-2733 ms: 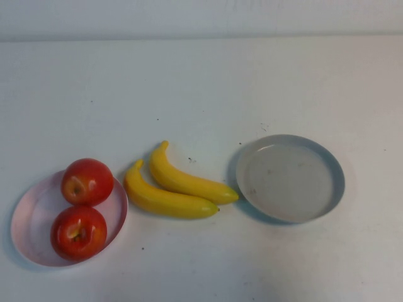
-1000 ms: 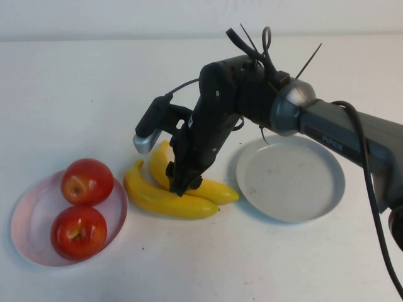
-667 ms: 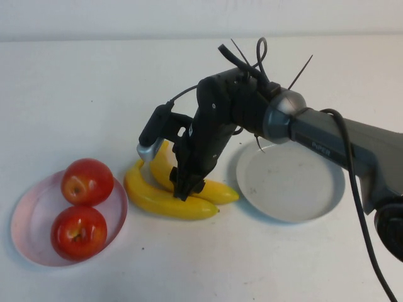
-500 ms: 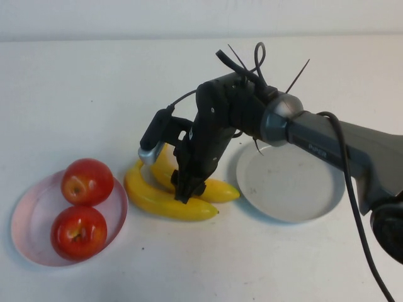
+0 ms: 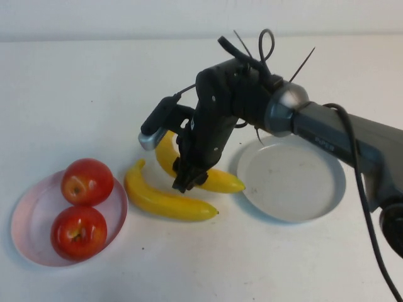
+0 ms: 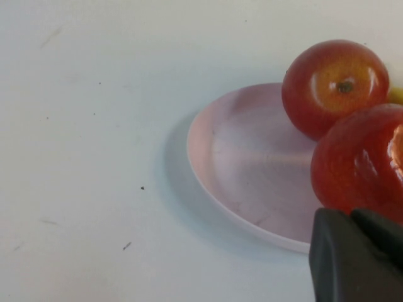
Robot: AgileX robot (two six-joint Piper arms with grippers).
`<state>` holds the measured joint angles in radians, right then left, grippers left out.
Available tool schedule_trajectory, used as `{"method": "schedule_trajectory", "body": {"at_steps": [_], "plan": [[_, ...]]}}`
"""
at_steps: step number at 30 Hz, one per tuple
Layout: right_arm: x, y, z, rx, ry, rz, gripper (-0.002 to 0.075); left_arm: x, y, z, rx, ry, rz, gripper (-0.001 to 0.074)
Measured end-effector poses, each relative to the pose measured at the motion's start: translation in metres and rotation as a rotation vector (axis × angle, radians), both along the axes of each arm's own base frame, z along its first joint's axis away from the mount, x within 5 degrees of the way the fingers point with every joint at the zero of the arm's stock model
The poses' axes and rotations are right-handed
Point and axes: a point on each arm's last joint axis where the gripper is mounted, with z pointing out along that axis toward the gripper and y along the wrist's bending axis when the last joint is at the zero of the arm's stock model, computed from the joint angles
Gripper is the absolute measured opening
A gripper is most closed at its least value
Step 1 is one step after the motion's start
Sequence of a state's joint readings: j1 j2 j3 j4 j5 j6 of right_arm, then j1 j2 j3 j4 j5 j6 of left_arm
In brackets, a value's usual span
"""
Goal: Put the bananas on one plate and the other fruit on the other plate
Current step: Put another type of fruit in the right plate
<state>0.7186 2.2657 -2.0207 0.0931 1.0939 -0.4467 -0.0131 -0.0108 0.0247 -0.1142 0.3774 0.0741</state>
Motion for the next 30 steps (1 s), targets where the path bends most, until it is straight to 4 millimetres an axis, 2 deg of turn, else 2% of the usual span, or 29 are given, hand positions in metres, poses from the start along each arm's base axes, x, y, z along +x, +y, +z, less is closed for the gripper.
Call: {"method": "schedule_trajectory", "body": {"at_steps": [6,9,12,16,19,23,30], "plan": [[-0.009,-0.018,0.053,0.068,0.007,-0.25,0.0304,0.0,0.0,0.0,0.0,0.0,0.0,-0.0002],[-0.015,-0.041,0.077,0.082,0.002,-0.437,0.0304,0.0,0.0,0.0,0.0,0.0,0.0,-0.0002],[-0.021,-0.069,0.086,0.073,-0.004,-0.563,0.0304,0.0,0.0,0.0,0.0,0.0,0.0,-0.0002],[-0.032,-0.114,0.076,0.065,0.011,-0.715,0.0304,0.0,0.0,0.0,0.0,0.0,0.0,-0.0002],[-0.037,-0.137,0.055,0.042,0.058,-0.805,0.0304,0.0,0.0,0.0,0.0,0.0,0.0,-0.0002],[-0.038,-0.151,0.03,0.029,0.101,-0.855,0.0304,0.0,0.0,0.0,0.0,0.0,0.0,-0.0002],[-0.023,-0.151,0.004,0.068,0.113,-0.893,0.0304,0.0,0.0,0.0,0.0,0.0,0.0,-0.0002]]}}
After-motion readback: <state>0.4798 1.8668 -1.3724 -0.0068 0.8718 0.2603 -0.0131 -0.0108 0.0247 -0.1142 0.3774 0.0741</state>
